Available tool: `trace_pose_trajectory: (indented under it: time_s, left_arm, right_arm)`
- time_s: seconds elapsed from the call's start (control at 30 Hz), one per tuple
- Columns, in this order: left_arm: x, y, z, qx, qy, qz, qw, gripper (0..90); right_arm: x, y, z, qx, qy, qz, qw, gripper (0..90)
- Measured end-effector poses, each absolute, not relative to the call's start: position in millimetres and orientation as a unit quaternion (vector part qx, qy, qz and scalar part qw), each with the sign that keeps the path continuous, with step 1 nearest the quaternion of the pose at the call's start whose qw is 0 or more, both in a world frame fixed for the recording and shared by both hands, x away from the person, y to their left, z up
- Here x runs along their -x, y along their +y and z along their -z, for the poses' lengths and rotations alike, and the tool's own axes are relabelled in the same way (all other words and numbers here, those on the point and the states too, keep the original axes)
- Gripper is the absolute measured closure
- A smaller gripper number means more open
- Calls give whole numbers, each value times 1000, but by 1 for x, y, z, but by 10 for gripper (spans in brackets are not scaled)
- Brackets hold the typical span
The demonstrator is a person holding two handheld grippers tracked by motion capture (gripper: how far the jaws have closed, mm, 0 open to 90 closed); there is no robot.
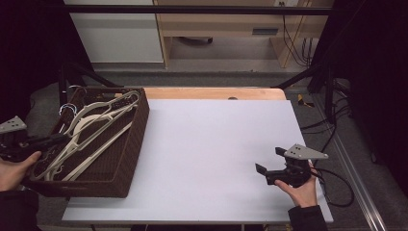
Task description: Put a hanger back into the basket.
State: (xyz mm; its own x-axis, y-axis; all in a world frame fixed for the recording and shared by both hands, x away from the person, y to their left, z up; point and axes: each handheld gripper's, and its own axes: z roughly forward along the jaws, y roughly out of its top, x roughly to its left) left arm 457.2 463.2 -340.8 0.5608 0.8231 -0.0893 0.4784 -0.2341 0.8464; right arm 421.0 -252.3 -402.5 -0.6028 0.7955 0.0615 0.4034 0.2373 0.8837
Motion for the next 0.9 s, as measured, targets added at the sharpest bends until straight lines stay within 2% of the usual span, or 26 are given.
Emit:
trace_pose_trajectory:
  time_s: [0.2,0.33,0.53,0.67,0.8,0.9]
  left_arm:
    - [-468,455,360,-765,449,-162,432,854]
    - [-470,454,360,-765,467,-148,418,853]
    - [-475,449,368,-782,511,-172,311,829]
    - [-478,449,370,-783,524,-168,291,815]
    - [-478,448,371,-776,538,-189,269,791]
    - [-475,451,367,-760,547,-203,286,763]
  right_arm:
    - [-421,-252,402,-397,758,-475,206,43]
    - [-421,-252,402,-397,758,-474,206,42]
    - [-421,-251,403,-396,761,-471,204,42]
    - [-421,-250,404,-395,763,-469,204,42]
    - [-421,-250,404,-396,762,-470,205,42]
    - [-421,-250,404,-397,761,-471,205,42]
